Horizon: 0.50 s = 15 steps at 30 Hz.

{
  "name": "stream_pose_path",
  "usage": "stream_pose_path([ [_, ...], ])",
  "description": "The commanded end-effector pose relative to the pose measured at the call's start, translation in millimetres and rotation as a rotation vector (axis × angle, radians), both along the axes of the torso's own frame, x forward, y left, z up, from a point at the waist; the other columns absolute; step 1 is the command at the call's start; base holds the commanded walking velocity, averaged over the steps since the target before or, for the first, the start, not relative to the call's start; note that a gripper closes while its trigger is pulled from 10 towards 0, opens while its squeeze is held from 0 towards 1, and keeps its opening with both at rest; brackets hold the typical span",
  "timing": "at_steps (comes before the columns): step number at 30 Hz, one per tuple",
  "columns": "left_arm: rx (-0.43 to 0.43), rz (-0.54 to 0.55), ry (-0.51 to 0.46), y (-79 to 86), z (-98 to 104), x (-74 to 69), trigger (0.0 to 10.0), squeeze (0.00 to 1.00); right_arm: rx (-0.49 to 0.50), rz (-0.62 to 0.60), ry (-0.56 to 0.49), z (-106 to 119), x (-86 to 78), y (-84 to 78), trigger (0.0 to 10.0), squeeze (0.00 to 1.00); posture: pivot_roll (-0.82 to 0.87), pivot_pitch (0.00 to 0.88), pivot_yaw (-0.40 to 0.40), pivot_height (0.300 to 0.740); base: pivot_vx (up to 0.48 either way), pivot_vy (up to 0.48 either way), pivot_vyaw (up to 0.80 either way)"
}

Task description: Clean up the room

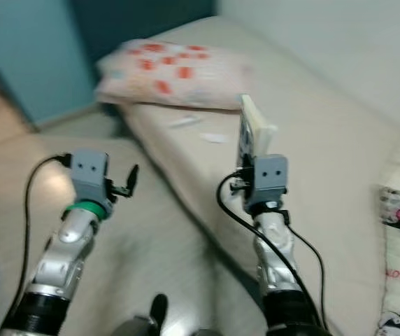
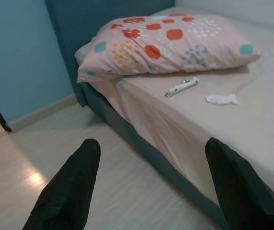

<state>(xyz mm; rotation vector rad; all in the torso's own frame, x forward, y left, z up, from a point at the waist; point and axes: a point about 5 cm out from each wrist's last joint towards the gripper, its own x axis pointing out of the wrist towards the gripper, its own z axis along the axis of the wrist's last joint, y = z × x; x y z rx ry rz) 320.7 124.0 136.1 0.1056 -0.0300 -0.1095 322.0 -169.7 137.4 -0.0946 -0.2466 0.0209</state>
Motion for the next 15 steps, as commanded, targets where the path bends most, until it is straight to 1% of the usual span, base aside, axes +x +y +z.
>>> stream_pose_path([
  [1, 0.014, -0.017, 0.011, -4.0, -4.8, -1.8, 10.0, 0.00, 0.014, -0.026, -0.021, 1.4, -1.9, -6.6, 10.0, 0.00, 0.03, 0.068, -0.027, 0.740, 0.262, 0.000, 0.67],
  [3, 0.015, -0.020, 0.004, -4.2, -4.5, -1.9, 10.0, 0.00, 0.017, -0.020, -0.024, 1.6, -1.7, -5.7, 10.0, 0.00, 0.03, 0.068, -0.027, 0.740, 0.262, 0.000, 0.67],
  [6, 0.037, -0.006, 0.002, -3.2, -5.4, -1.9, 10.0, 0.00, 0.061, 0.008, -0.020, 0.7, -1.5, -1.5, 10.0, 0.00, 0.03, 0.066, -0.026, 0.740, 0.480, 0.000, 0.00],
  [15, 0.057, -0.002, 0.008, -1.6, -7.9, -1.8, 10.0, 0.00, 0.082, 0.027, -0.029, 1.4, -2.1, 2.3, 10.0, 0.00, 0.03, 0.068, -0.024, 0.740, 0.480, 0.000, 0.00],
])
